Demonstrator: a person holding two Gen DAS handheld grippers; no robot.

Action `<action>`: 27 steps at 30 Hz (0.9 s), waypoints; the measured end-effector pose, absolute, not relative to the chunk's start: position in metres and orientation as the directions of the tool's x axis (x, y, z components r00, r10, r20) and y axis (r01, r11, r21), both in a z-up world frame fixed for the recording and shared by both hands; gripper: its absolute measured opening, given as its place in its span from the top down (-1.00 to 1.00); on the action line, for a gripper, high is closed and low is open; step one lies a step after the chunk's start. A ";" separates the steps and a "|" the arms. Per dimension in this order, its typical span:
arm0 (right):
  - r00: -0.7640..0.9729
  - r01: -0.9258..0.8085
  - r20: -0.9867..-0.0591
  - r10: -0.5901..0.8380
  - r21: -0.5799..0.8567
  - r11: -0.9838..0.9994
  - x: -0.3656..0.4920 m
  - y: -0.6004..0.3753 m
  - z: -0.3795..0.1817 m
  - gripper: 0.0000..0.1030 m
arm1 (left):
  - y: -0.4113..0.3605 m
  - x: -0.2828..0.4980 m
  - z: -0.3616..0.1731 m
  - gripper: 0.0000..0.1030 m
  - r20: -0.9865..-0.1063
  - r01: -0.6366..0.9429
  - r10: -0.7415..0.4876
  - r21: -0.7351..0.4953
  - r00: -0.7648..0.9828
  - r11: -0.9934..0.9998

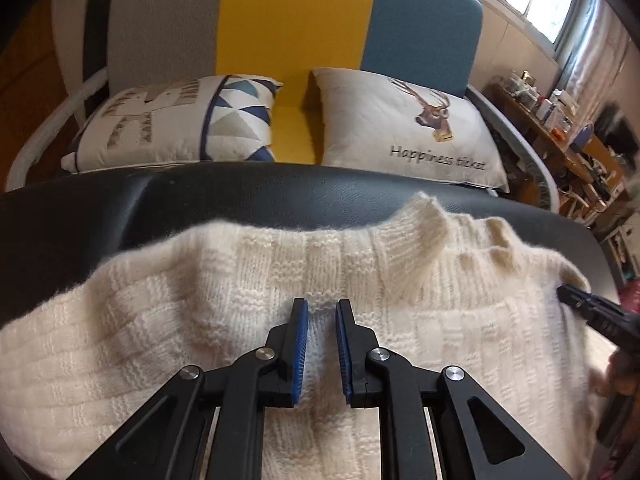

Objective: Fold clothes

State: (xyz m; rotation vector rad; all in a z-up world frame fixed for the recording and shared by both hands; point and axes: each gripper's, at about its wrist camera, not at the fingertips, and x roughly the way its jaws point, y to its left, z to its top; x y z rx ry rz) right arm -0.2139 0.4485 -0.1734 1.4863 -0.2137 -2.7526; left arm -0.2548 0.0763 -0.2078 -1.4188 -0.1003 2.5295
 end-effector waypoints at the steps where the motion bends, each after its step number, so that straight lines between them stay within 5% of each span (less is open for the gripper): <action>1: -0.563 -0.033 -0.822 -0.088 0.128 -0.991 -0.215 0.443 -0.168 0.55 | 0.078 -0.257 -0.203 0.71 -0.824 -0.192 0.249 -0.174 -0.508 -0.966; 10: -0.549 0.140 -0.816 -0.183 0.127 -0.982 -0.258 0.375 -0.164 0.55 | 0.124 -0.279 -0.198 0.72 -0.834 -0.365 0.289 -0.115 -0.470 -0.924; 20: -0.571 0.004 -0.820 -0.028 0.031 -0.999 -0.274 0.375 -0.183 0.55 | 0.129 -0.293 -0.217 0.71 -0.837 -0.217 0.158 -0.049 -0.523 -0.975; 27: -0.583 0.121 -0.767 -0.268 0.244 -0.962 -0.209 0.401 -0.142 0.51 | 0.103 -0.260 -0.186 0.72 -0.804 -0.199 0.250 -0.166 -0.540 -0.966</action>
